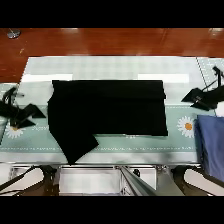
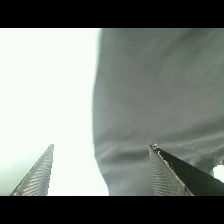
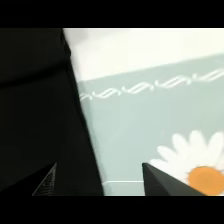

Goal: Fold the shirts.

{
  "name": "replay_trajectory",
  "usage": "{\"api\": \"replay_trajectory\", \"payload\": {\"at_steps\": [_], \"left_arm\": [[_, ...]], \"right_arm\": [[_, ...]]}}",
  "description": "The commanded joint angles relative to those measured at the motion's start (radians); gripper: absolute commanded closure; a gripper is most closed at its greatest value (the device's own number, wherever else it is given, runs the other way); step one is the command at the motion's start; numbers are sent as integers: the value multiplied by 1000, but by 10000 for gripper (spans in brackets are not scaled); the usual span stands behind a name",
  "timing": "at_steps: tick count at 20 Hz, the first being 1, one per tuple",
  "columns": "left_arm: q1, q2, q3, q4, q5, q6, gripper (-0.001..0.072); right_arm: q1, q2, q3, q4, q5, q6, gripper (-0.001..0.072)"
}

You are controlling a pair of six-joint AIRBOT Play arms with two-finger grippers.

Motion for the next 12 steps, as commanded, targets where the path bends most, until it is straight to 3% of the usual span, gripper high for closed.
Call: {"api": "replay_trajectory", "payload": {"at_steps": [1,3,12], "left_arm": [[145,109,-249,-156,32,54,10],[141,115,-309,-154,33,82,10],[-88,113,-377,-175,114,77,10]], "right_arm": [[-28,160,-300,251,-115,-127,92],[-28,191,-375,329,-108,-177,92],[-29,195,-392,338,-98,-192,92]]}}
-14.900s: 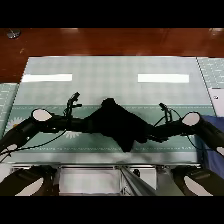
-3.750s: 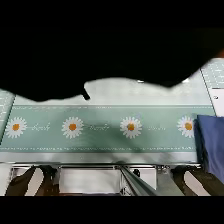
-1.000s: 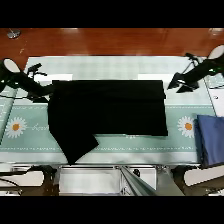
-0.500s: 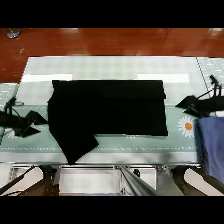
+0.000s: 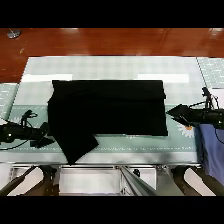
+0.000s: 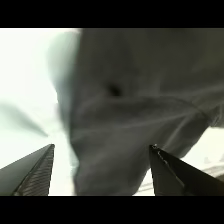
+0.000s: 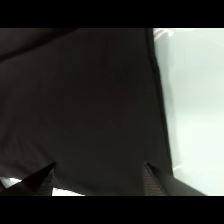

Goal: Fold the shirts.

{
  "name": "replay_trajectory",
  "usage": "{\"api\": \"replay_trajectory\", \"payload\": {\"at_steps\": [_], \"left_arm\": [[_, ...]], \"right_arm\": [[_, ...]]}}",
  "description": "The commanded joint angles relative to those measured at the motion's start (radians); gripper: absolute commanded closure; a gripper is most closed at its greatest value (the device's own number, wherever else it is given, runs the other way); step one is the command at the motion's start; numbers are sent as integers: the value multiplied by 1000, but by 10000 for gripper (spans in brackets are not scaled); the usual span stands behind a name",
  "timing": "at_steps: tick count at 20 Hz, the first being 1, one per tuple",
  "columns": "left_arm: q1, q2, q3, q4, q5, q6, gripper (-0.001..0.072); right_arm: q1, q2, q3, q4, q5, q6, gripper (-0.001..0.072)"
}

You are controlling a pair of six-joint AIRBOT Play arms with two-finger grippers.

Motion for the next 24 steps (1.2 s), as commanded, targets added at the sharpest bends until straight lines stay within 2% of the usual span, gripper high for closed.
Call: {"api": "replay_trajectory", "payload": {"at_steps": [1,3,4,5,6,8,9,11,14,20,24], "left_arm": [[-102,1,-23,-42,83,3,10],[-156,2,-24,-103,93,16,11],[-177,2,-23,-116,88,42,74],[-184,2,-17,-114,58,94,533],[-181,2,-2,-115,19,134,665],[-161,5,45,-115,-33,138,665],[-157,10,67,-116,-42,138,664],[-157,21,92,-124,-43,138,664],[-158,22,96,-130,-39,138,664],[-158,22,96,-130,-35,142,664],[-158,22,96,-131,-35,142,664]], "right_arm": [[-2,5,-9,20,-6,-9,91],[-9,5,14,-4,-9,-4,91],[-28,5,41,-32,2,9,92],[-50,5,68,-101,20,13,92],[-72,5,83,-223,26,69,91],[-93,3,62,-426,68,224,92],[-88,4,34,-459,98,245,92],[-88,4,-41,-394,141,240,92],[-88,3,-126,-222,122,168,92],[-79,-52,-145,-162,115,143,92],[20,-124,-127,-106,13,142,92]]}}
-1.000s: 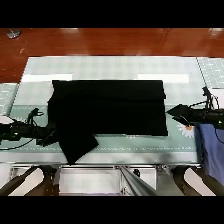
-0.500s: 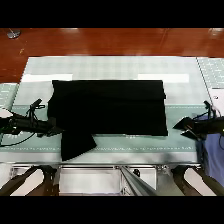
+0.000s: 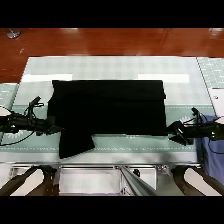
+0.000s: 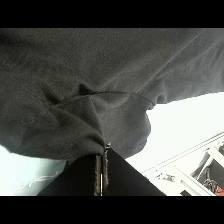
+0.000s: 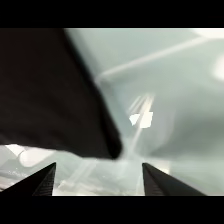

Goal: Fold the shirts.

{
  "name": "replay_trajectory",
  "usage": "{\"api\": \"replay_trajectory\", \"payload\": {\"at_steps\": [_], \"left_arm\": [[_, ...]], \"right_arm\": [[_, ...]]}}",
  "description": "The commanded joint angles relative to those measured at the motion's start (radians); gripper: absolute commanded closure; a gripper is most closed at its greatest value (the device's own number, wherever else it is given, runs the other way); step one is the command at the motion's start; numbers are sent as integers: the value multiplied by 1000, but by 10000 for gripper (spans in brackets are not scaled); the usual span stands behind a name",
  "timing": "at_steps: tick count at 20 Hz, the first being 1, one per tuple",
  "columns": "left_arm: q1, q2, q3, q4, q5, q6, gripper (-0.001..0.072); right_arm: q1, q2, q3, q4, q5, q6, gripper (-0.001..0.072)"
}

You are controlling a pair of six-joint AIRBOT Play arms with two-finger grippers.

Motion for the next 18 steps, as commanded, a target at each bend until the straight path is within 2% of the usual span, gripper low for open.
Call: {"api": "replay_trajectory", "payload": {"at_steps": [1,4,5,6,7,13,18], "left_arm": [[0,1,1,-1,0,2,664],[0,1,1,-1,0,2,664],[0,1,2,-1,1,2,664],[0,1,2,-2,1,2,664],[0,1,7,-1,0,2,664],[34,-3,195,-8,-20,2,663],[18,-124,378,-107,89,-18,665]], "right_arm": [[77,-64,23,76,-84,-6,92],[164,-118,72,101,-116,6,102],[186,-127,88,102,-122,16,204],[205,-130,106,106,-121,10,480],[215,-130,126,108,-117,1,682],[214,-133,378,66,-37,15,688],[223,-209,595,82,-22,26,688]]}}
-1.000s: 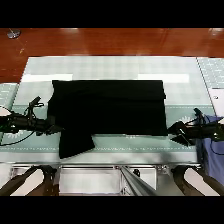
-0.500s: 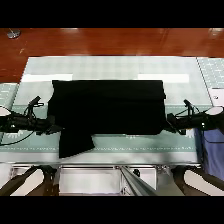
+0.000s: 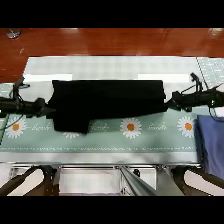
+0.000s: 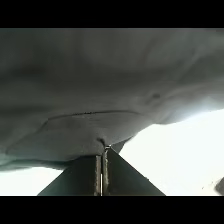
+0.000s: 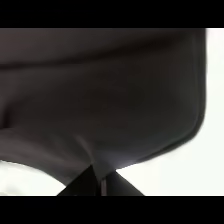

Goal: Fold the shirts.

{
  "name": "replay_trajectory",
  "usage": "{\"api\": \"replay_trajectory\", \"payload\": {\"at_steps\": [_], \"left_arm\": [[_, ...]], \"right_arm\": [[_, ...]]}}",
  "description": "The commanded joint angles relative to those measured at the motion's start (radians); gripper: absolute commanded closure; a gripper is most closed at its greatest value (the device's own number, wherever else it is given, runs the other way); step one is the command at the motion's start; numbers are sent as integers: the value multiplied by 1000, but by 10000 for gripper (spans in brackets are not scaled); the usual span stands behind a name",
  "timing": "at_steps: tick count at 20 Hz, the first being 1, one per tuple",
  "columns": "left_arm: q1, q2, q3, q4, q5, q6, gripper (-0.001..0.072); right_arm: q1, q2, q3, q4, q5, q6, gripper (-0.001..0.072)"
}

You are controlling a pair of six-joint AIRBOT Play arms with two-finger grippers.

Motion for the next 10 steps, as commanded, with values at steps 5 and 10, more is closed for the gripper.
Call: {"api": "replay_trajectory", "payload": {"at_steps": [5,10], "left_arm": [[-59,-310,286,-144,185,-34,664],[-74,-512,483,-145,228,-73,665]], "right_arm": [[6,-193,247,27,-38,18,687],[21,-334,362,28,-51,16,687]]}}
